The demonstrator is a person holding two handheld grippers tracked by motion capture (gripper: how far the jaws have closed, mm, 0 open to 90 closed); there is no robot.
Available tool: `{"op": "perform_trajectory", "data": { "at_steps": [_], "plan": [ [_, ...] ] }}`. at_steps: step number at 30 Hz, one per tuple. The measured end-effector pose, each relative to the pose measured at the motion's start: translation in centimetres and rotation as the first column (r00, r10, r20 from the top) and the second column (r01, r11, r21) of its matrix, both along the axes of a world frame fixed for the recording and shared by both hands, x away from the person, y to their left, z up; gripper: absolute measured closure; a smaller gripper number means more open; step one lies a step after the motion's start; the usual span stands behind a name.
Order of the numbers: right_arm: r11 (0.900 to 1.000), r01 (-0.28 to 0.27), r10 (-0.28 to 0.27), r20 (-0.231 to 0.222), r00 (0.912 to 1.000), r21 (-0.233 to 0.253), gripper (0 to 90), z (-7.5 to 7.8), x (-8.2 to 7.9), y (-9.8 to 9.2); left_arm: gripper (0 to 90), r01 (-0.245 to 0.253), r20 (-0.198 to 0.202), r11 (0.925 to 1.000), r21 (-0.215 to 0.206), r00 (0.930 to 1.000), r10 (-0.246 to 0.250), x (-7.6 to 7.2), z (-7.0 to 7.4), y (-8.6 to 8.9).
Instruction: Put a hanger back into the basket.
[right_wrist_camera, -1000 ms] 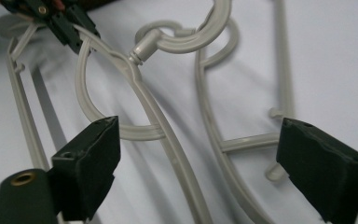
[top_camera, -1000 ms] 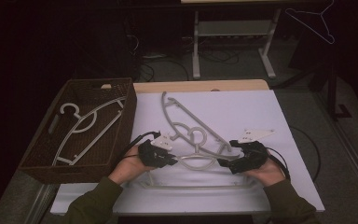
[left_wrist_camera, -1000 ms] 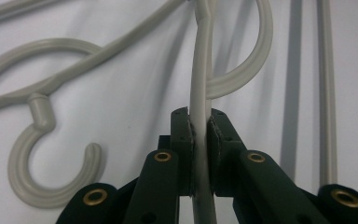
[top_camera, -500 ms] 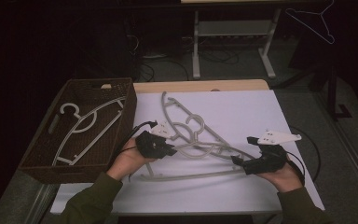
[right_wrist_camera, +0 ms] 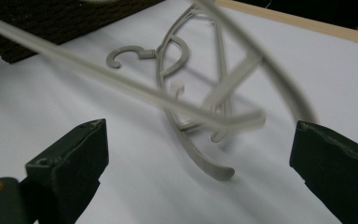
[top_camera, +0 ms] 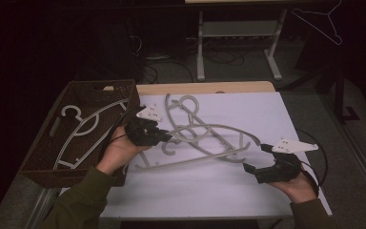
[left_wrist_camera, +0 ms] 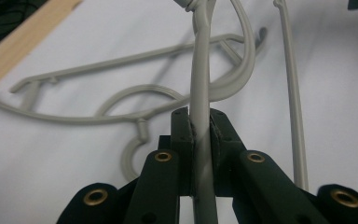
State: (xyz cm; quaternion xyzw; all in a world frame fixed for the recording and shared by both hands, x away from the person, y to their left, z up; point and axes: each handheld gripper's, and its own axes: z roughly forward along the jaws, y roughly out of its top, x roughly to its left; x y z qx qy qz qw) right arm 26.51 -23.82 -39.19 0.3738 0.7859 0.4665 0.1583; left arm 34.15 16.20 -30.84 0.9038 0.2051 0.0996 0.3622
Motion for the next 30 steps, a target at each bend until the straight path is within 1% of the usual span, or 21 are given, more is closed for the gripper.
{"op": "perform_trajectory", "data": {
  "at_steps": [1,3,4,8,10,12,16,18,22,25,26,29,30],
  "plan": [
    [1.000,0.000,0.000,-0.001,1.0000,0.000,2.8,-0.1,0.0,-0.1,82.7,-0.010,0.010,0.9999,0.004,0.9999,0.010,0.3,0.5,0.5],
    [1.000,0.002,-0.002,-0.002,1.0000,0.001,2.2,-0.1,0.0,-0.1,82.7,-0.016,0.013,0.9999,0.005,0.9998,0.016,0.4,0.8,0.8],
    [1.000,0.007,-0.007,-0.002,1.0000,-0.001,1.9,-0.2,0.0,0.0,82.6,-0.033,0.016,0.9995,0.001,0.9993,0.033,0.6,1.2,1.5],
    [1.000,0.000,0.000,-0.003,1.0000,-0.007,1.0,-0.5,0.0,0.2,82.6,-0.072,0.028,0.9974,-0.002,0.9970,0.072,0.9,1.8,3.0],
    [1.000,-0.002,0.002,-0.006,1.0000,-0.011,1.0,-0.6,0.1,0.4,82.6,-0.086,0.027,0.9962,-0.005,0.9959,0.087,1.0,2.1,3.7],
    [1.000,-0.004,0.004,-0.009,1.0000,-0.012,0.9,-0.7,0.1,0.5,82.6,-0.104,0.032,0.9945,-0.015,0.9941,0.104,1.2,2.6,4.7],
    [1.000,0.000,0.000,0.000,1.0000,-0.012,0.3,-0.8,0.1,0.6,82.6,-0.141,0.043,0.9896,-0.029,0.9889,0.142,1.5,3.6,6.6],
    [1.000,0.011,-0.011,0.003,0.9999,-0.004,0.0,-0.9,0.2,0.6,82.6,-0.162,0.047,0.9860,-0.038,0.9853,0.164,1.6,4.1,7.6],
    [1.000,0.011,-0.011,0.010,0.9999,-0.002,0.0,-1.0,0.2,0.5,82.6,-0.204,0.062,0.9778,-0.049,0.9764,0.207,2.0,4.9,9.7],
    [1.000,0.012,-0.012,0.010,0.9999,-0.001,0.0,-1.0,0.3,0.5,82.6,-0.238,0.069,0.9692,-0.062,0.9677,0.242,2.2,5.3,11.6],
    [1.000,0.013,-0.013,0.010,0.9999,0.000,0.0,-1.0,0.3,0.5,82.6,-0.255,0.064,0.9646,-0.068,0.9637,0.259,2.2,5.3,12.2],
    [1.000,0.011,-0.011,0.006,0.9999,0.000,0.0,-1.1,0.3,0.6,82.6,-0.290,0.068,0.9539,-0.076,0.9529,0.296,2.3,5.5,14.1],
    [1.000,0.011,-0.011,0.006,0.9999,0.000,0.0,-1.1,0.3,0.6,82.6,-0.290,0.068,0.9539,-0.076,0.9529,0.296,2.3,5.5,14.1]
  ]
}}
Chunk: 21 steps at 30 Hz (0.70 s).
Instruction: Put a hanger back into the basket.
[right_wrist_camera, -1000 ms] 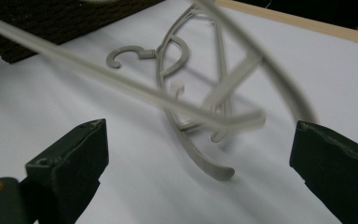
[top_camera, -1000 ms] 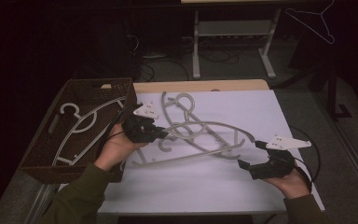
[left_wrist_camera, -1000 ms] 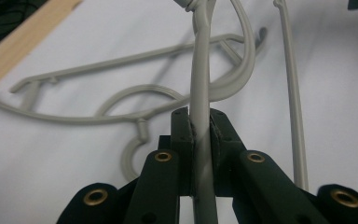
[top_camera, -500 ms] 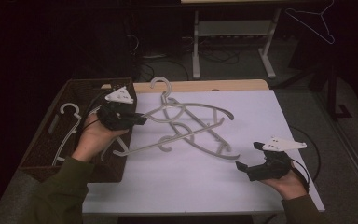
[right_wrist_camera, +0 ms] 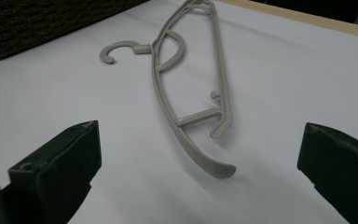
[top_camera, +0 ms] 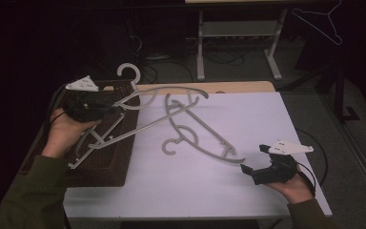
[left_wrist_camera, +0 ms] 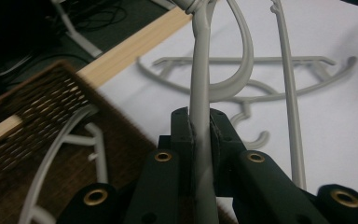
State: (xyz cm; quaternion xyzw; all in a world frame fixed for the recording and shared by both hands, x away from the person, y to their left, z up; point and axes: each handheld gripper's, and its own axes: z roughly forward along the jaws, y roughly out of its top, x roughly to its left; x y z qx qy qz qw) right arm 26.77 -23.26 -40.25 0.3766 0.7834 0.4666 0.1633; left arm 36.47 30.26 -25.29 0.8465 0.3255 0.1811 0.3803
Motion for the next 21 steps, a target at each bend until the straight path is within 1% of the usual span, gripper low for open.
{"op": "perform_trajectory", "data": {
  "at_steps": [1,2,3,5,6,8,10,15,17,18,19,21],
  "plan": [
    [1.000,-0.001,0.001,0.000,1.0000,-0.002,0.0,0.0,0.0,0.0,82.6,-0.025,0.006,0.9997,0.003,0.9997,0.025,0.1,0.1,1.3],
    [1.000,-0.001,0.001,-0.001,1.0000,-0.002,0.0,0.0,0.0,0.0,82.5,-0.044,0.006,0.9990,0.003,0.9990,0.044,0.1,0.0,1.9],
    [1.000,-0.001,0.001,0.000,1.0000,-0.002,0.0,-0.1,0.0,0.1,82.6,-0.044,0.006,0.9990,0.003,0.9990,0.044,0.1,0.0,1.9],
    [1.000,0.000,0.000,0.001,1.0000,-0.004,0.0,-0.1,0.1,0.1,82.5,-0.091,0.013,0.9958,0.003,0.9958,0.091,0.2,-0.1,4.0],
    [1.000,0.002,-0.002,-0.003,1.0000,-0.002,0.0,-0.1,0.1,0.1,82.5,-0.112,0.011,0.9936,-0.009,0.9936,0.112,0.2,-0.2,4.6],
    [1.000,0.004,-0.004,-0.005,1.0000,-0.004,0.0,-0.2,0.1,0.1,82.6,-0.145,0.008,0.9893,-0.017,0.9894,0.145,0.3,-0.3,5.9],
    [1.000,0.002,-0.002,-0.005,1.0000,-0.004,0.0,-0.2,0.1,0.1,82.6,-0.176,0.009,0.9843,-0.017,0.9844,0.176,0.4,-0.5,7.2],
    [1.000,0.005,-0.005,-0.005,1.0000,-0.007,0.0,-0.2,0.1,0.0,82.6,-0.252,0.008,0.9675,-0.022,0.9676,0.252,0.3,-1.0,10.2],
    [1.000,0.007,-0.007,-0.005,1.0000,-0.006,0.0,-0.2,0.1,0.0,82.6,-0.284,0.004,0.9584,-0.025,0.9586,0.285,0.1,-1.3,11.6],
    [1.000,0.007,-0.007,-0.005,1.0000,-0.006,0.0,-0.2,0.1,0.0,82.6,-0.284,0.004,0.9584,-0.025,0.9586,0.285,0.1,-1.3,11.6],
    [1.000,0.007,-0.007,-0.006,1.0000,-0.008,0.0,-0.1,0.2,0.0,82.6,-0.312,0.001,0.9497,-0.027,0.9500,0.312,0.0,-1.5,12.7],
    [1.000,0.004,-0.004,-0.003,1.0000,-0.011,0.0,-0.2,0.2,-0.1,82.6,-0.333,-0.007,0.9426,-0.024,0.9429,0.333,-0.2,-1.8,13.6]
  ]
}}
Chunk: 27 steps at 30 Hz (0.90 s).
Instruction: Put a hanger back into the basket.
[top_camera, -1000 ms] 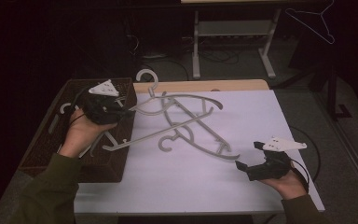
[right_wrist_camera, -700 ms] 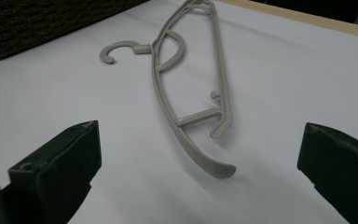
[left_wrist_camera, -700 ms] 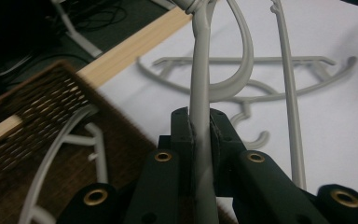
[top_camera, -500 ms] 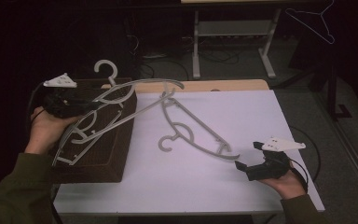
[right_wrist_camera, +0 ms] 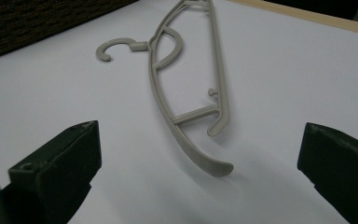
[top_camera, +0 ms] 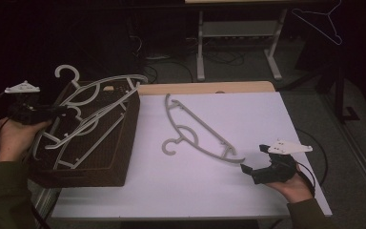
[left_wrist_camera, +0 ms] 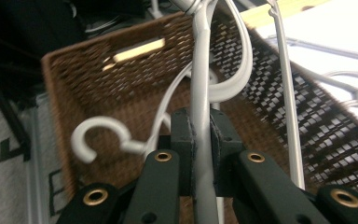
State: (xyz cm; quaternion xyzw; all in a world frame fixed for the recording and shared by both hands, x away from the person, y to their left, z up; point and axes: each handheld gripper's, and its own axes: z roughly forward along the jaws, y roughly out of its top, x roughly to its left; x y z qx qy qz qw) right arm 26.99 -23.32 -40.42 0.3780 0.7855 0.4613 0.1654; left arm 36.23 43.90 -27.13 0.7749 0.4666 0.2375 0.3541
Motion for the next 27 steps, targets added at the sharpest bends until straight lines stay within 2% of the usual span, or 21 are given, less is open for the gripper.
{"op": "perform_trajectory", "data": {
  "at_steps": [4,10,12,17,20,27],
  "plan": [
    [1.000,0.003,-0.003,-0.008,1.0000,0.000,0.0,0.0,0.0,0.1,82.6,-0.041,-0.010,0.9989,0.022,0.9991,0.041,-0.3,-0.5,1.4],
    [1.000,0.001,-0.001,-0.005,1.0000,-0.002,0.0,-0.1,0.0,0.2,82.6,-0.078,-0.009,0.9968,0.019,0.9969,0.078,-0.6,-0.8,2.7],
    [1.000,0.002,-0.002,-0.009,1.0000,0.000,0.0,-0.1,0.0,0.2,82.5,-0.092,-0.018,0.9951,0.037,0.9956,0.092,-0.6,-1.1,3.0],
    [1.000,-0.001,0.001,-0.009,1.0000,-0.006,0.0,-0.1,0.1,0.2,82.5,-0.087,-0.045,0.9943,0.060,0.9949,0.090,-0.2,-2.1,2.6],
    [1.000,-0.003,0.003,-0.008,1.0000,-0.007,0.0,-0.1,0.0,0.3,82.5,-0.087,-0.065,0.9925,0.086,0.9936,0.092,0.4,-3.1,1.7],
    [1.000,-0.002,0.002,-0.006,1.0000,-0.003,0.0,-0.1,0.1,0.2,82.5,-0.095,-0.086,0.9901,0.104,0.9908,0.104,1.1,-4.0,0.8]
  ]
}}
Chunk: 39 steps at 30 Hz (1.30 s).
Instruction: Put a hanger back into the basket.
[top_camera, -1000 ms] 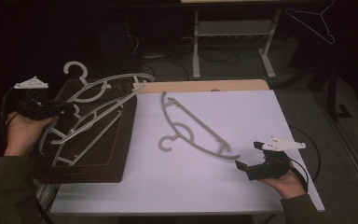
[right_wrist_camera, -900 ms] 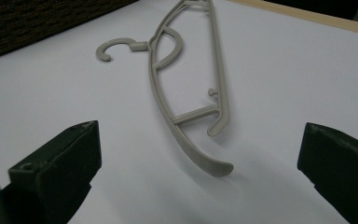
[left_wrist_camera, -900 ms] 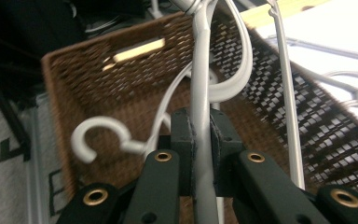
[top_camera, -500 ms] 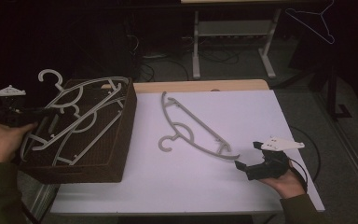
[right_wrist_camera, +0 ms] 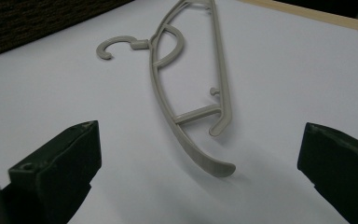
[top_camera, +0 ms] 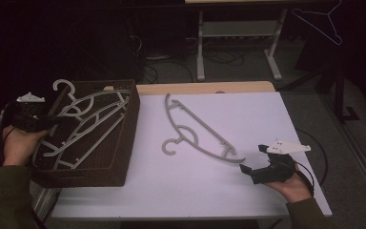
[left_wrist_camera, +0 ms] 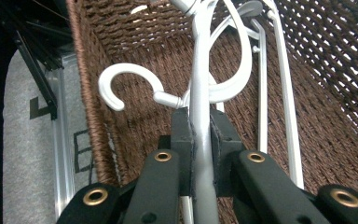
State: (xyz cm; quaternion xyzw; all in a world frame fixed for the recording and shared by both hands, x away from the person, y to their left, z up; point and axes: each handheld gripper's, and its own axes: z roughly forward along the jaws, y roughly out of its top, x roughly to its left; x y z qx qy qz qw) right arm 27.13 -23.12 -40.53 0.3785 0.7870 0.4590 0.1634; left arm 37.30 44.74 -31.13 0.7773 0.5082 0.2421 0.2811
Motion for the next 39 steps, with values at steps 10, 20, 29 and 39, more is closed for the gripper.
{"op": "perform_trajectory", "data": {
  "at_steps": [10,20,29,39],
  "plan": [
    [1.000,-0.005,0.005,0.002,1.0000,-0.002,0.0,0.1,-0.1,0.3,82.3,-0.023,-0.046,0.9997,-0.014,0.9987,0.022,0.0,-2.5,0.4],
    [1.000,-0.011,0.011,0.008,0.9999,-0.004,0.0,0.2,-0.1,0.4,81.4,-0.019,-0.104,0.9998,0.000,0.9944,0.019,0.0,-3.7,0.1],
    [1.000,-0.010,0.010,0.003,0.9999,-0.003,0.0,0.1,0.0,0.4,52.6,-0.052,-0.080,0.9976,-0.046,0.9957,0.048,0.1,-3.6,0.2],
    [1.000,-0.013,0.013,0.013,0.9998,0.004,0.0,0.3,-0.1,0.4,31.3,0.042,-0.004,0.9811,-0.189,0.9991,-0.043,-0.1,-2.3,-1.5]
  ]
}}
